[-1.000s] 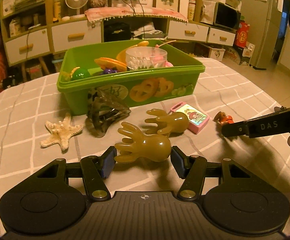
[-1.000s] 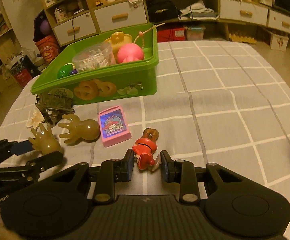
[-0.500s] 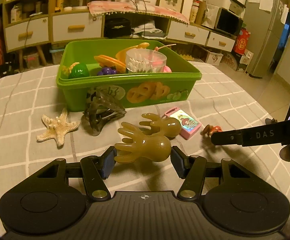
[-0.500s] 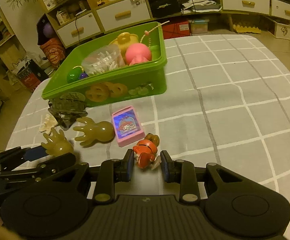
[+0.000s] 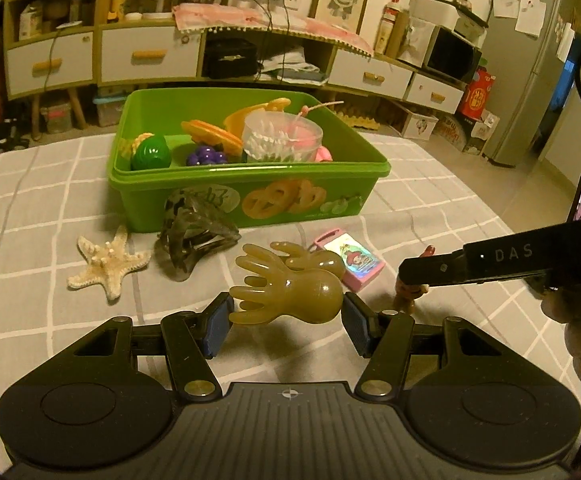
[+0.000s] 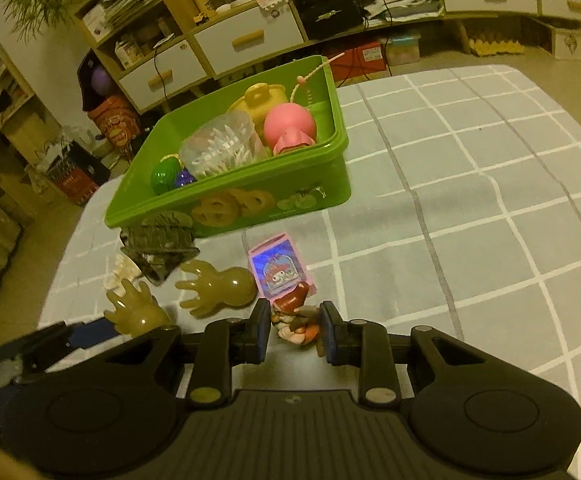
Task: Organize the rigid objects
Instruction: 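Carry the octopus and red figure into the green bin and open both grippers, then lift both grippers out of the bin and return over the table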
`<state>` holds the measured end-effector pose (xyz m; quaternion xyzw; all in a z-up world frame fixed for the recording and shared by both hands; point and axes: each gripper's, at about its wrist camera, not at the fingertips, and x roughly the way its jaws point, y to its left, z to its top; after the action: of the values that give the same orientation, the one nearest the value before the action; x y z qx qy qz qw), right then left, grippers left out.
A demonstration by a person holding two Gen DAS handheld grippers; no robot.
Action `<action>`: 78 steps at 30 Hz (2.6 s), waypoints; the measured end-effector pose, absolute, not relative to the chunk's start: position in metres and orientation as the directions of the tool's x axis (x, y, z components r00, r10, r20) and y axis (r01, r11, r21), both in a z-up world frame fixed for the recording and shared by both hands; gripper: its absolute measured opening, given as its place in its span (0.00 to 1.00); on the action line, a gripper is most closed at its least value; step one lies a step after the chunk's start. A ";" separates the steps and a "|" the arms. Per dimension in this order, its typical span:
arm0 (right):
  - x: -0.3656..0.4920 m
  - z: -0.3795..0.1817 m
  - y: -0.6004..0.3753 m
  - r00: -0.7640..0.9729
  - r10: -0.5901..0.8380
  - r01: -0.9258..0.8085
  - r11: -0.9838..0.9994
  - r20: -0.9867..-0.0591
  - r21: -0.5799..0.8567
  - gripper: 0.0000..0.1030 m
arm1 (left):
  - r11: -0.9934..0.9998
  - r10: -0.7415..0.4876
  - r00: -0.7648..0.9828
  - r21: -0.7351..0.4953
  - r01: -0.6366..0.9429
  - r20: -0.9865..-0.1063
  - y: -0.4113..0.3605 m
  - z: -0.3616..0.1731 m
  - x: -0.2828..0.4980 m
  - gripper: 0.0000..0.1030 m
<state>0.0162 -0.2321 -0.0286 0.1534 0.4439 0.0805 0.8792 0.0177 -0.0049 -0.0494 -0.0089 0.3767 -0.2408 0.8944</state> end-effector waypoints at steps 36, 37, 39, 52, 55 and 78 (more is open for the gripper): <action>0.091 0.029 -0.255 0.752 0.292 0.088 0.844 -0.591 0.529 0.01 | 0.940 -0.327 0.731 -0.125 0.317 -0.599 0.002 -0.011 0.097 0.61; 0.094 0.027 -0.256 0.755 0.289 0.091 0.843 -0.589 0.530 0.01 | 0.943 -0.319 0.731 -0.122 0.310 -0.603 0.001 -0.013 0.101 0.61; 0.099 0.022 -0.256 0.757 0.289 0.089 0.842 -0.586 0.531 0.01 | 0.946 -0.311 0.730 -0.125 0.299 -0.609 0.001 -0.017 0.105 0.61; 0.108 0.010 -0.240 0.749 0.245 0.058 0.901 -0.615 0.429 0.01 | 0.961 -0.268 0.725 -0.119 0.251 -0.635 0.009 -0.032 0.118 0.62; 0.109 0.008 -0.240 0.746 0.240 0.062 0.904 -0.621 0.424 0.02 | 0.961 -0.267 0.722 -0.121 0.248 -0.638 0.011 -0.035 0.119 0.62; 0.100 0.012 -0.246 0.732 0.312 0.067 0.852 -0.605 0.519 0.38 | 0.944 -0.328 0.740 -0.178 0.276 -0.588 0.014 -0.023 0.104 0.96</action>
<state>0.0998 -0.2464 0.0115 0.2632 0.3594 0.0687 0.8926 0.1038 0.0137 -0.0227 -0.0396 0.3223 -0.1620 0.9318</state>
